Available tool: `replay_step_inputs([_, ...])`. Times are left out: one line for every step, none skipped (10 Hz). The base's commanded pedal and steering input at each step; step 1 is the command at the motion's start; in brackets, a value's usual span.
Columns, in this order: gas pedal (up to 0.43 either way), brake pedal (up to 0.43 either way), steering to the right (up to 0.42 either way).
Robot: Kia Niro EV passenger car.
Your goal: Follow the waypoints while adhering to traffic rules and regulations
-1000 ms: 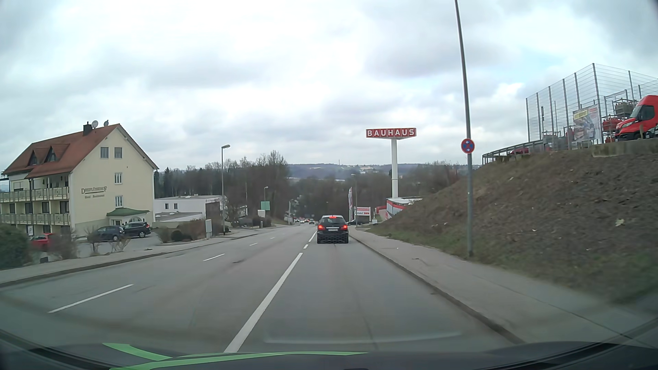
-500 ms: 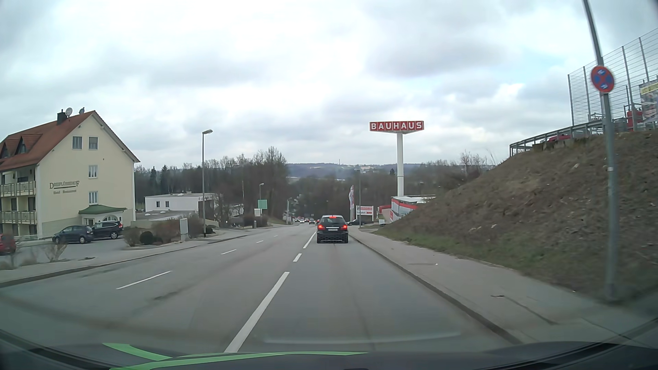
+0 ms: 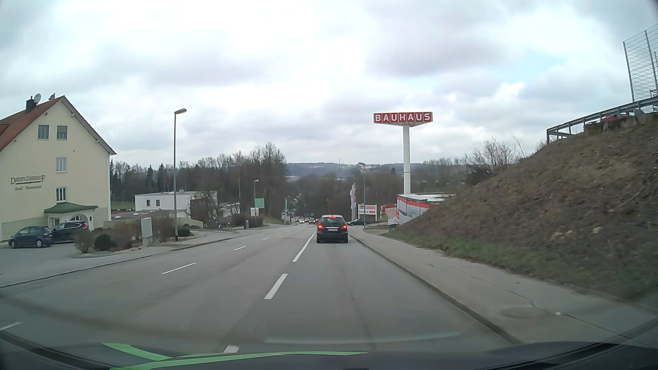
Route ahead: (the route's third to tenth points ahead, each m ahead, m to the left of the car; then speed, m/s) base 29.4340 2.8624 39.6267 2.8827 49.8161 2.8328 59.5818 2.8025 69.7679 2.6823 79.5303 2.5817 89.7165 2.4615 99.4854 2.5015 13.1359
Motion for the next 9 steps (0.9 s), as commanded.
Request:
replay_step_inputs([0.000,0.110,0.000])
replay_step_inputs([0.000,0.116,0.000])
replay_step_inputs([0.000,0.116,0.000])
replay_step_inputs([0.000,0.116,0.000])
replay_step_inputs([0.000,0.122,0.001])
replay_step_inputs([0.000,0.128,0.001])
replay_step_inputs([0.000,0.128,0.001])
replay_step_inputs([0.000,0.134,0.002])
replay_step_inputs([0.000,0.140,0.002])
